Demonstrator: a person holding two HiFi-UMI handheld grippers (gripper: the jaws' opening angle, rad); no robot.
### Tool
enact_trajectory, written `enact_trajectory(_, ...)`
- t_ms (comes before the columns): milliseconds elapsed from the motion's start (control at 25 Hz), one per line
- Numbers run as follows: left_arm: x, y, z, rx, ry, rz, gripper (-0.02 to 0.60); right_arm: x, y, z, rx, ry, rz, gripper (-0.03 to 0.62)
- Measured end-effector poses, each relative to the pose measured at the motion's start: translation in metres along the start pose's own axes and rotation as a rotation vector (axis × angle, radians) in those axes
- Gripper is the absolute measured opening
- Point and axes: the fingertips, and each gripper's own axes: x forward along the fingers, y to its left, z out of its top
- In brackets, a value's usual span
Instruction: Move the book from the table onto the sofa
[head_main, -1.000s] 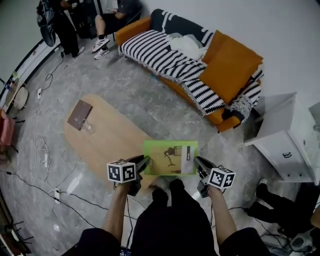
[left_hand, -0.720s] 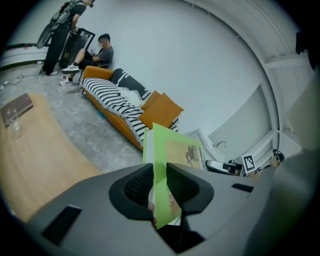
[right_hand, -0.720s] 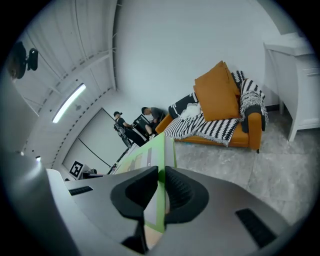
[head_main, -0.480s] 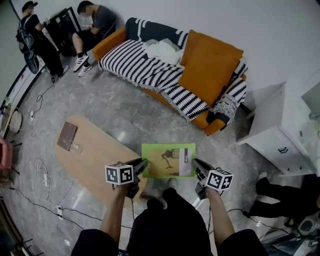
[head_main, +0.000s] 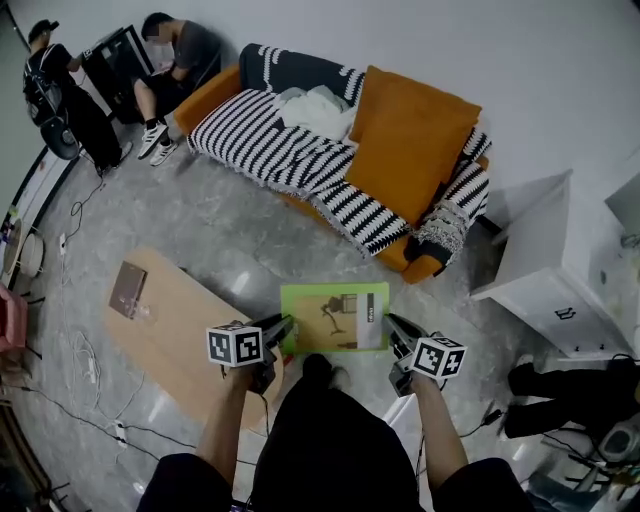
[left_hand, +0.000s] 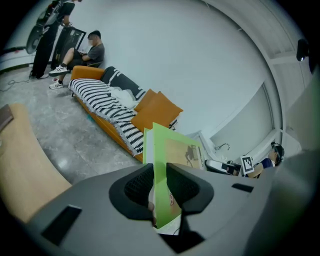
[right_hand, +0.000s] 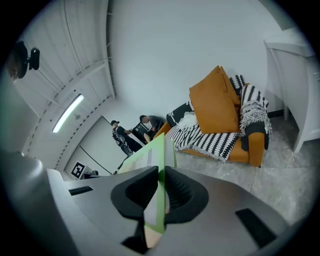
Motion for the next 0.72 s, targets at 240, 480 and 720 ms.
enact_trajectory(240, 0.04, 0.017, 0.04, -0.013, 0.009, -0.003, 0.094, 0.039, -0.027, 0.039, 0.013, 0.005, -0.003, 0.06)
enact_trajectory(480, 0.065, 0.048, 0.095, -0.02, 0.016, -0.003, 0.092, 0.093, -0.036, 0.08, 0.022, 0.009, -0.006, 0.06)
enact_trajectory(720, 0.08, 0.08, 0.166, -0.01, 0.019, -0.01, 0.094, 0.153, -0.032, 0.125, 0.036, 0.014, -0.017, 0.058)
